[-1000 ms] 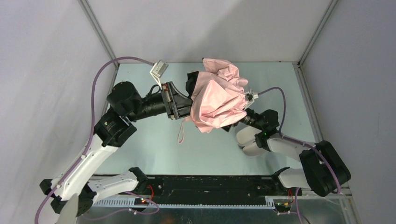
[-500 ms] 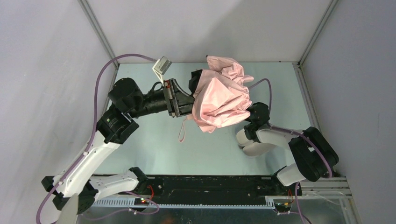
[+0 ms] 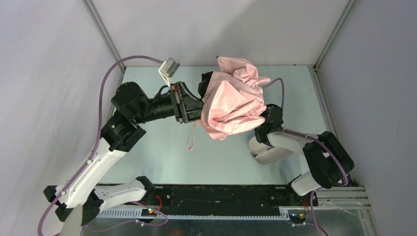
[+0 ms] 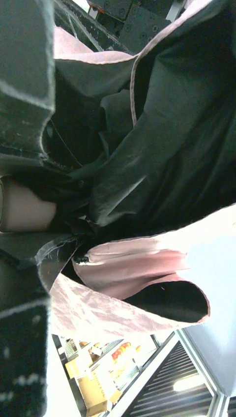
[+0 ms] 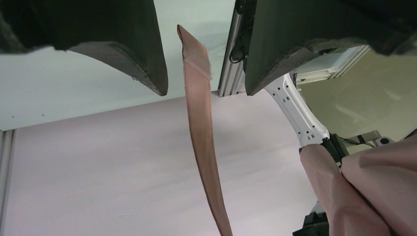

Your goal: Put away the umbrella

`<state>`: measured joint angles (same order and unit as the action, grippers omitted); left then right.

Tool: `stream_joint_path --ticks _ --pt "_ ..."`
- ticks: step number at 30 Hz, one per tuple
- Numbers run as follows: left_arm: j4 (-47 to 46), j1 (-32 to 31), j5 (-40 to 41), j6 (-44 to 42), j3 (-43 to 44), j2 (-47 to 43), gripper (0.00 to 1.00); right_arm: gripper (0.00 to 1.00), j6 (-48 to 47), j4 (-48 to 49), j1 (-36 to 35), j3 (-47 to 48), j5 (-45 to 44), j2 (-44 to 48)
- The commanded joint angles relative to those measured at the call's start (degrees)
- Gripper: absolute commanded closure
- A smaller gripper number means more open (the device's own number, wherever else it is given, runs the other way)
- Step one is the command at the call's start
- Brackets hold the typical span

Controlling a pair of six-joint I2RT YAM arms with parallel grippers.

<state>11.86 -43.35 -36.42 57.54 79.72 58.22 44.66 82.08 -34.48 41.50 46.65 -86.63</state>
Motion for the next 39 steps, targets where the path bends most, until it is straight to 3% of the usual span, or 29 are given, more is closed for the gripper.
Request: stream_joint_path --ticks 1,5,10,21,26,34,39 --pt "-5.51 -0.21 -1.29 1.7 3.72 -0.47 1.0 0.43 0.88 3.22 -0.5 2.62 0.41 -1.07" --pt "-3.84 -0.15 -0.8 0.51 4.46 -0.61 1.0 0.63 1.54 3.39 -0.57 2.69 1.12 -1.09" --pt "-2.91 0.04 -0.85 -0.38 5.14 -0.76 1.0 0.99 3.49 3.47 0.53 1.31 1.66 -0.11" --pt "-1.02 3.91 -1.92 -0.81 5.29 -0.89 1.0 1.0 4.84 3.31 5.3 -8.32 2.94 8.31" --pt "-0.31 6.85 -0.87 -3.68 4.85 0.42 1.0 1.0 5.08 2.13 1.83 -11.03 5.53 11.94" --pt "6.09 8.87 5.46 -14.12 6.27 3.21 1.0 1.0 -0.47 -14.21 -6.28 -13.41 5.85 28.91" --pt "4.69 8.9 8.33 -22.18 2.85 2.57 1.0 1.0 2.04 -19.24 -7.42 -10.93 5.78 37.64"
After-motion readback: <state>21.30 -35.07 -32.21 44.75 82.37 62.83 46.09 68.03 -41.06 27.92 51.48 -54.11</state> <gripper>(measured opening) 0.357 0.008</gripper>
